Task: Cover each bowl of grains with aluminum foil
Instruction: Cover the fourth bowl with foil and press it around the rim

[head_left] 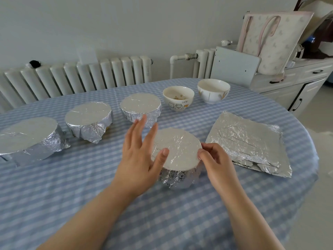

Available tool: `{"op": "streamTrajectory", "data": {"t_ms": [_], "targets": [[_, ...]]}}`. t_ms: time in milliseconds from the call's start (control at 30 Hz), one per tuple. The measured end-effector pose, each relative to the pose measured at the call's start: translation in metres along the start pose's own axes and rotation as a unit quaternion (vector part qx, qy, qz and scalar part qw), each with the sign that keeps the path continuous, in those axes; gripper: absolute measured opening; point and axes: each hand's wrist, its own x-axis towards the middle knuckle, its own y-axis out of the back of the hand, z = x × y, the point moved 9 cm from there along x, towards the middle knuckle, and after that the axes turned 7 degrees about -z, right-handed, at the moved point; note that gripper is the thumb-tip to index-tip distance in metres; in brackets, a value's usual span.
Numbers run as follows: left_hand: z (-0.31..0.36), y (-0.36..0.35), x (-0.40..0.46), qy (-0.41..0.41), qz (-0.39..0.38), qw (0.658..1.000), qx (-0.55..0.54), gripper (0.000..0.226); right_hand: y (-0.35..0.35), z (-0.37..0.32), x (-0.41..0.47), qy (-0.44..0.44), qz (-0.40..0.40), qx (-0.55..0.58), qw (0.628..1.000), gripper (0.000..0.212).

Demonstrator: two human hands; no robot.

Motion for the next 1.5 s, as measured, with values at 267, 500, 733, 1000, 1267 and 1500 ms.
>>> {"op": "streamTrajectory", "data": {"t_ms": [267, 500, 733, 1000, 1267, 1500], "targets": [[0.0, -0.02, 0.008, -0.053, -0.083, 0.989, -0.114, 0.093, 0.0, -0.006, 0.002, 0.004, -0.002, -0.035, 0.999, 0.013], [-0.001, -0.024, 0.006, -0.005, -0.114, 0.984, -0.135, 0.116, -0.007, -0.007, -0.013, 0.042, 0.011, -0.047, 0.998, 0.028], [-0.006, -0.028, 0.005, 0.004, -0.123, 0.982, -0.143, 0.128, -0.012, 0.013, -0.013, -0.002, -0.039, 0.172, 0.984, 0.034], [-0.006, -0.027, 0.003, 0.012, -0.107, 0.981, -0.164, 0.123, -0.012, 0.022, -0.007, -0.062, 0.001, 0.187, 0.98, 0.017], [-0.001, -0.027, 0.003, 0.002, -0.093, 0.983, -0.155, 0.13, -0.012, 0.028, 0.0, -0.108, 0.085, 0.206, 0.969, 0.016], [-0.001, -0.026, 0.002, 0.004, -0.086, 0.984, -0.153, 0.13, -0.014, 0.027, 0.004, -0.121, 0.105, 0.193, 0.968, 0.027]]}}
